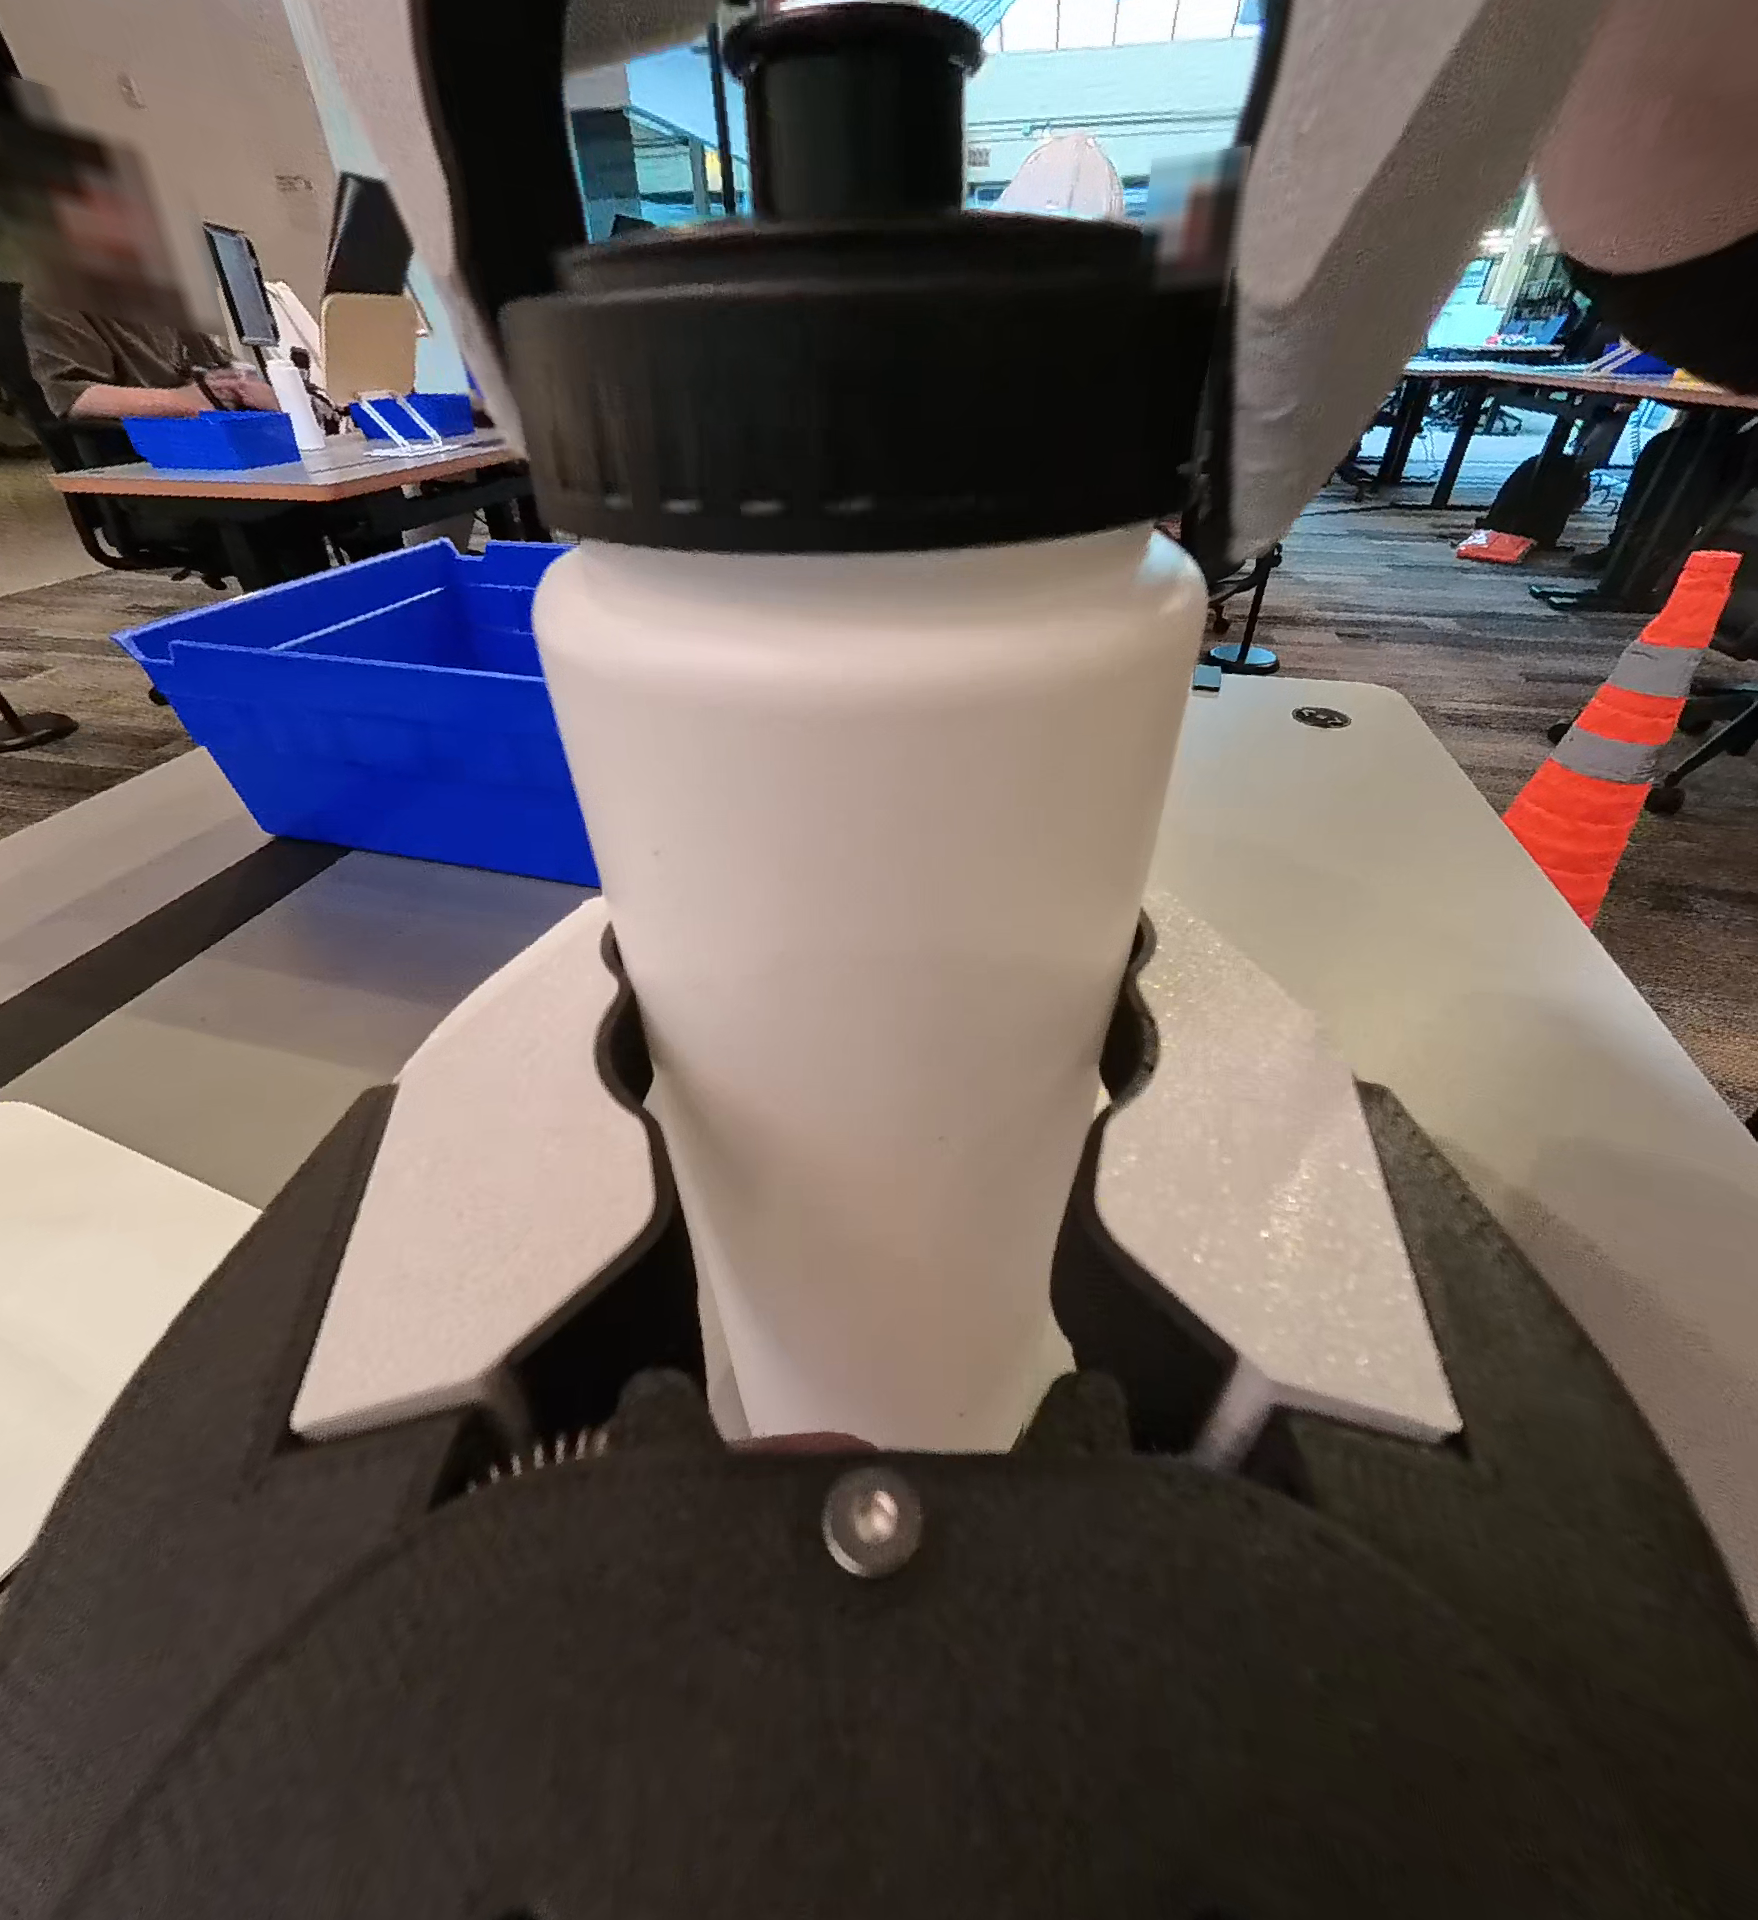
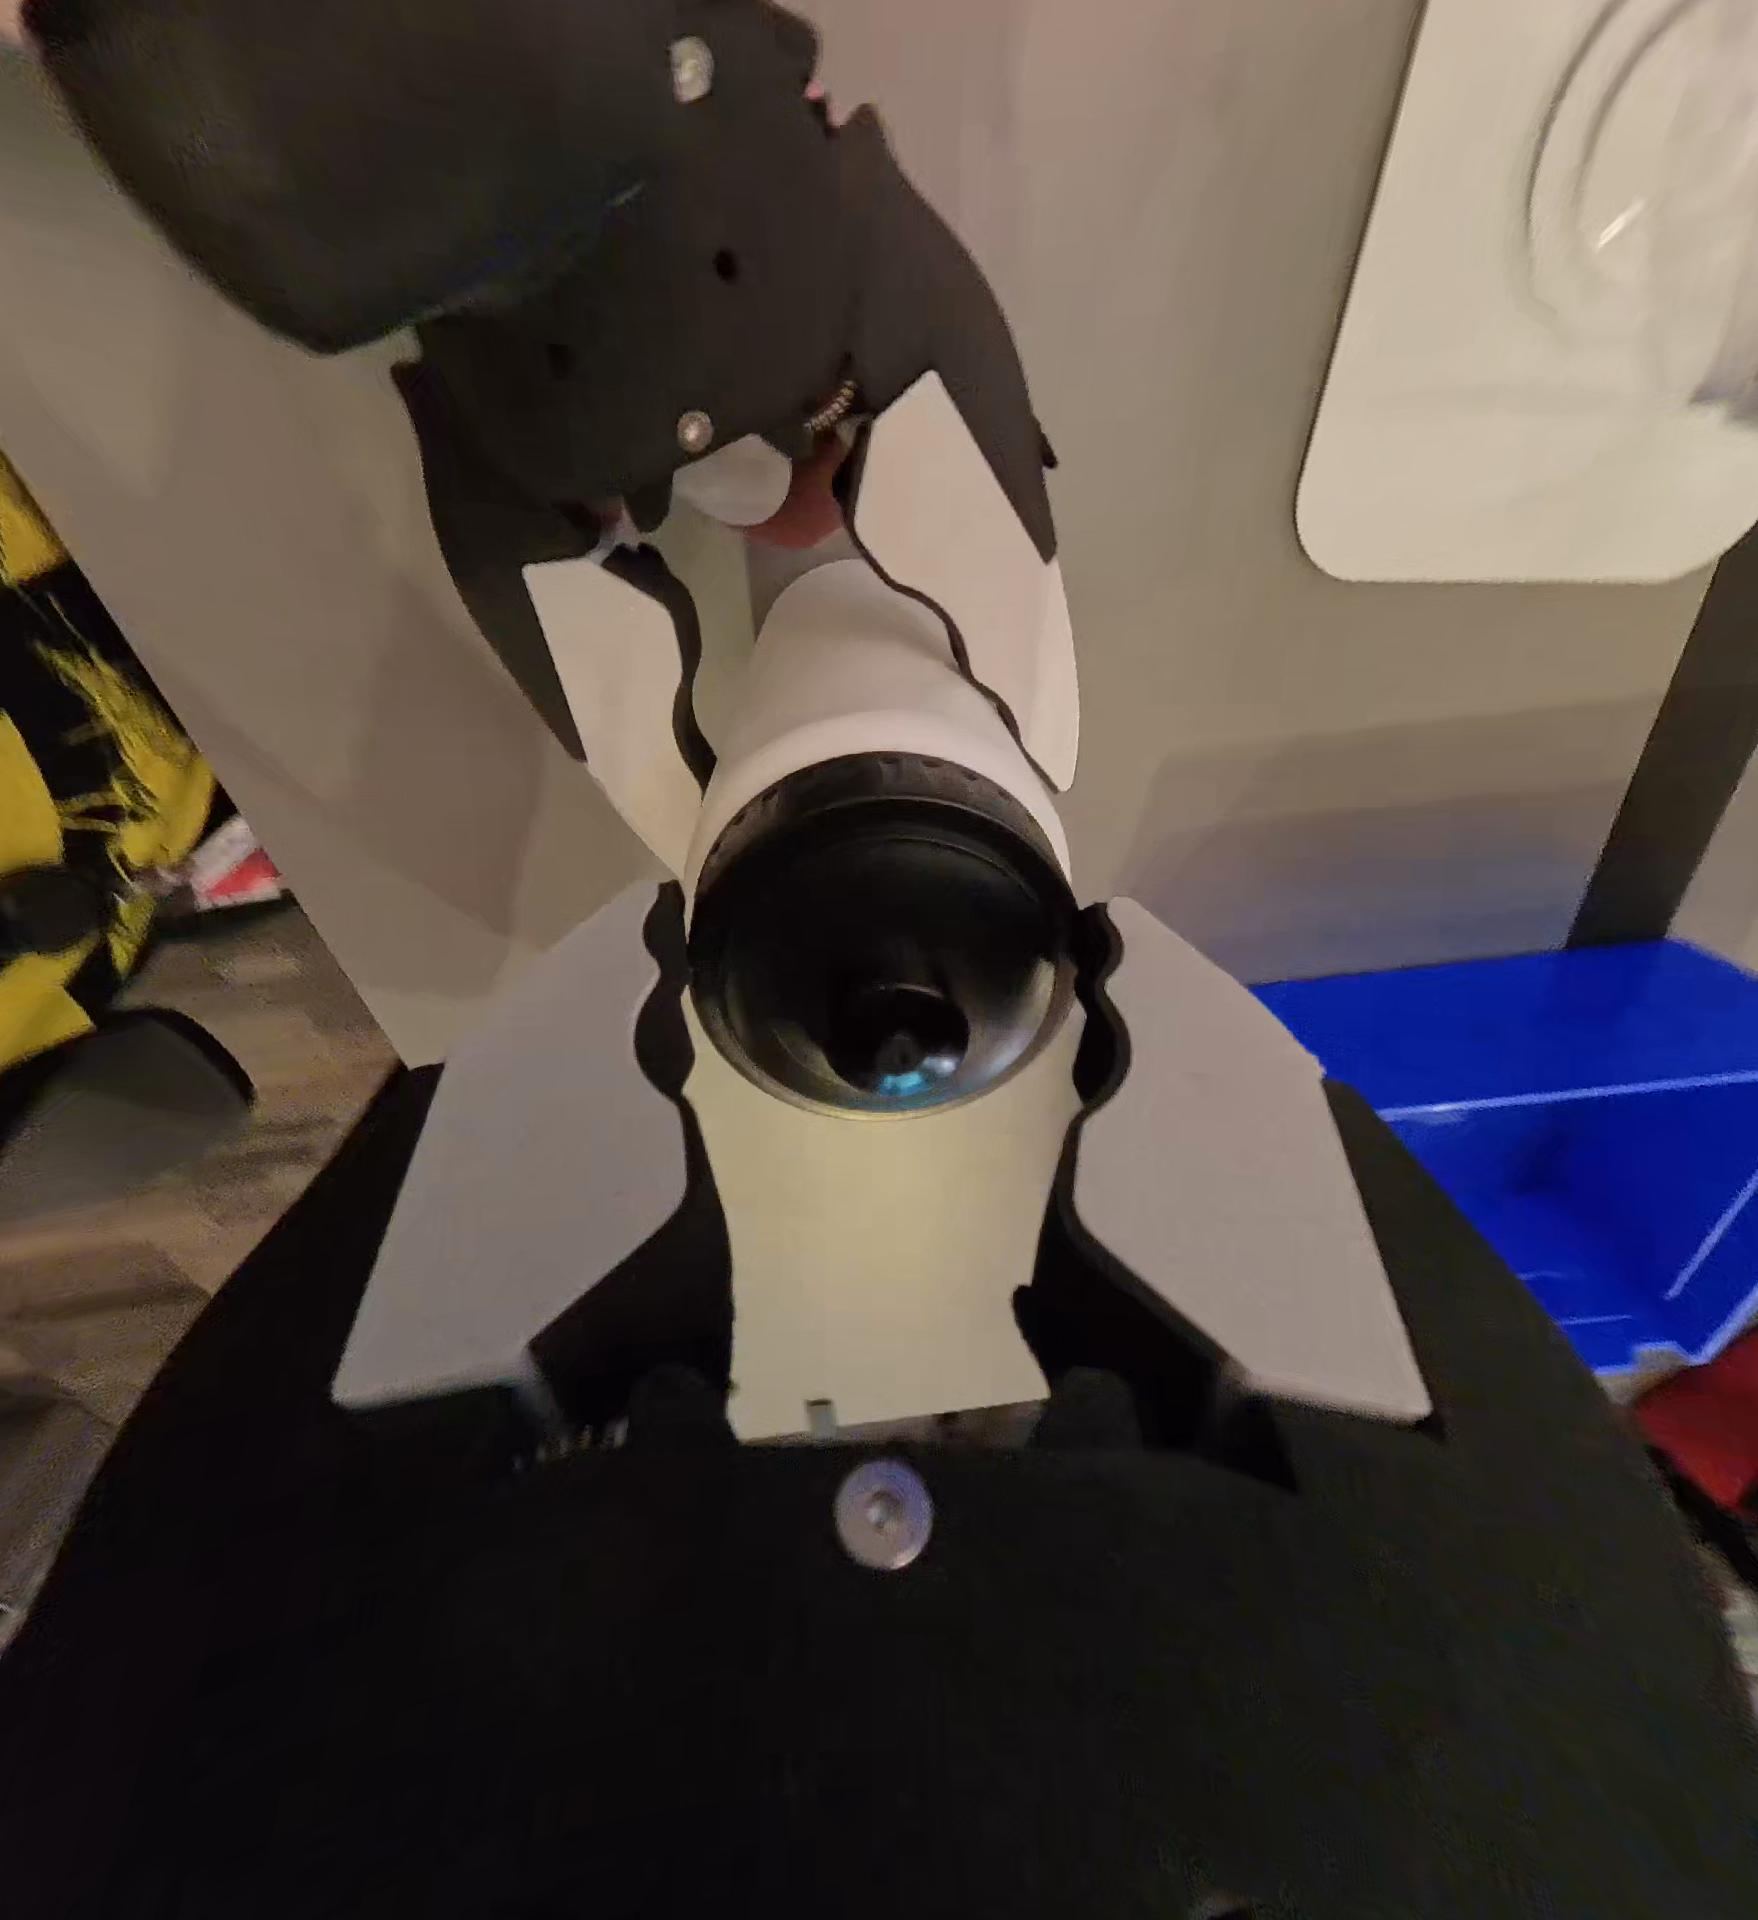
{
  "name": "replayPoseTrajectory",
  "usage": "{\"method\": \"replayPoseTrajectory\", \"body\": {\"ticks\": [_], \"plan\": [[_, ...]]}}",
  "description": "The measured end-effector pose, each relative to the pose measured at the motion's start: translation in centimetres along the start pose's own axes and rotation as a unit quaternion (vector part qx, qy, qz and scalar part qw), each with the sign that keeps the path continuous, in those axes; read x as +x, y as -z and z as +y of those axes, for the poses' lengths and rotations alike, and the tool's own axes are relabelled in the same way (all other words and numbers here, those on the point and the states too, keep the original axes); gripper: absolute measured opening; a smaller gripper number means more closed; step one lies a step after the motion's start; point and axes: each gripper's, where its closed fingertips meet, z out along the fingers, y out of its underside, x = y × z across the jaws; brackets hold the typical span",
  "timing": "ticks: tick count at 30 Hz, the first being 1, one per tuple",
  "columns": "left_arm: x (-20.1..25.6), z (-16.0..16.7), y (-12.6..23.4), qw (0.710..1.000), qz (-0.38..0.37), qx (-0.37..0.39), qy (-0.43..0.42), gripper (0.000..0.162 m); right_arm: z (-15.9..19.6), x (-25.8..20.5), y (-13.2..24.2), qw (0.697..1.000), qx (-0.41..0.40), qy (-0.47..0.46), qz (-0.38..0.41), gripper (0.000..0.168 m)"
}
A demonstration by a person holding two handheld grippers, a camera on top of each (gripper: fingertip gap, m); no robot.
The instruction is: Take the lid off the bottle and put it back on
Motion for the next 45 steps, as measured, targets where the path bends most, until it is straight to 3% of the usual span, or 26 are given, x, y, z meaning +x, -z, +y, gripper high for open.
{"method": "replayPoseTrajectory", "body": {"ticks": [3, 5, 8, 12, 15, 21, 25, 27, 32, 36, 41, 45], "plan": [[0.0, 0.0, -0.1, 1.000, 0.000, 0.000, 0.000, 0.086, 0.1, 0.0, 0.0, 1.000, 0.006, -0.006, 0.001, 0.073], [0.1, 0.0, 0.0, 1.000, 0.000, 0.000, 0.000, 0.086, 0.5, -0.1, 0.1, 0.998, -0.005, 0.057, 0.002, 0.075], [0.1, 0.0, 0.0, 1.000, 0.000, 0.000, 0.000, 0.086, 0.3, 0.1, 0.4, 0.994, 0.002, 0.109, 0.021, 0.092], [0.1, 0.0, -0.1, 1.000, 0.002, 0.001, -0.001, 0.086, 0.7, 0.1, -0.3, 0.986, -0.025, 0.162, 0.034, 0.075], [0.1, 0.0, -0.1, 1.000, 0.002, 0.002, 0.000, 0.086, 0.7, 0.1, -0.7, 0.989, -0.028, 0.142, 0.029, 0.078], [0.0, 0.0, 0.0, 1.000, 0.003, 0.003, 0.002, 0.086, 0.4, 0.0, -0.7, 1.000, -0.007, -0.023, 0.007, 0.078], [0.1, 0.0, -0.1, 1.000, 0.001, 0.001, -0.001, 0.086, 0.7, 0.0, -0.8, 1.000, -0.008, 0.023, 0.007, 0.079], [0.1, 0.0, -0.1, 1.000, 0.000, 0.001, 0.000, 0.086, 0.7, 0.3, -0.6, 0.998, -0.004, 0.057, 0.015, 0.091], [0.1, 0.0, -0.1, 1.000, 0.002, 0.002, 0.000, 0.086, 1.0, 0.1, -0.3, 0.989, -0.017, 0.141, 0.035, 0.075], [0.1, 0.0, -0.1, 1.000, 0.003, 0.002, 0.000, 0.086, 1.1, 0.1, -0.4, 0.993, -0.022, 0.111, 0.032, 0.075], [-0.1, -0.1, 0.0, 1.000, 0.002, 0.005, 0.006, 0.086, 0.7, 0.1, -0.4, 0.999, -0.002, -0.034, 0.015, 0.075], [0.1, 0.0, -0.1, 1.000, 0.000, 0.001, -0.001, 0.086, 1.1, 0.1, -0.5, 0.999, -0.012, 0.037, 0.016, 0.077]]}}
